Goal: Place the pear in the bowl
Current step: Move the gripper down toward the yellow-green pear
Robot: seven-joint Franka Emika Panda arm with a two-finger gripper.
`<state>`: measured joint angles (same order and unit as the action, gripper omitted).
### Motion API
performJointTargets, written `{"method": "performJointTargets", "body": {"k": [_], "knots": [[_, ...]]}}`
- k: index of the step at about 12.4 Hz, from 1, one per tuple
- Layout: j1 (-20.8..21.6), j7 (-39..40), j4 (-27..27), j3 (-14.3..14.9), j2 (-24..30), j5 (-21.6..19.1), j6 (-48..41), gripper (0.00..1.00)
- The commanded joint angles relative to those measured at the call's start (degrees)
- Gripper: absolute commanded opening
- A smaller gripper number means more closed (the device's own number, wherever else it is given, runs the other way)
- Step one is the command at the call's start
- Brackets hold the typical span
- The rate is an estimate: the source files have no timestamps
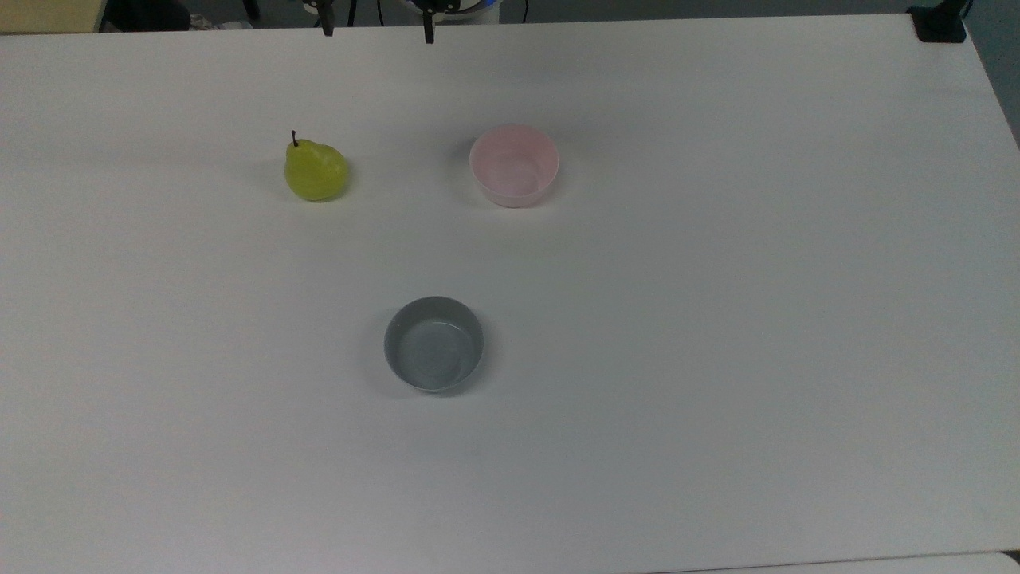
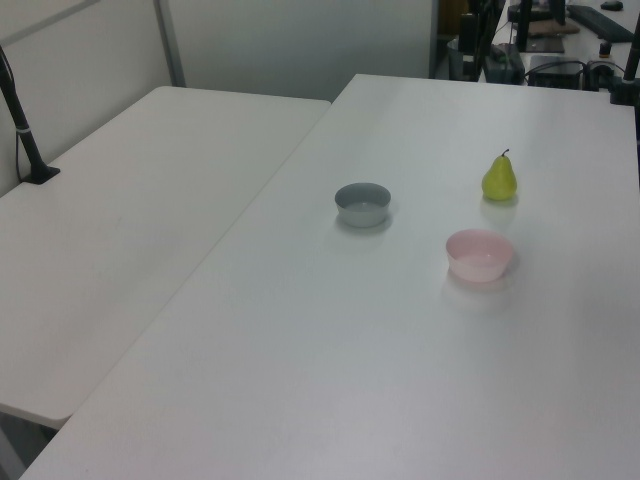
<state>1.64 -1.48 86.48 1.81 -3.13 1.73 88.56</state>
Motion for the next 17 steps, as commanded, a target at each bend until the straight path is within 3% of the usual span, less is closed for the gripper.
{"method": "performJointTargets", "body": {"k": [1,5,10,17], "knots": [[-0.8,0.4,0.9,-0.3,0.7,1.0,1.1,1.0],[-3.9,7.2,2.3,-0.3,1.9,0.9,0.9,1.0],[-8.2,18.3,8.1,-0.3,4.0,2.3,1.5,1.0],[-9.4,19.6,27.1,-0.3,5.2,6.4,18.7,1.0]]}}
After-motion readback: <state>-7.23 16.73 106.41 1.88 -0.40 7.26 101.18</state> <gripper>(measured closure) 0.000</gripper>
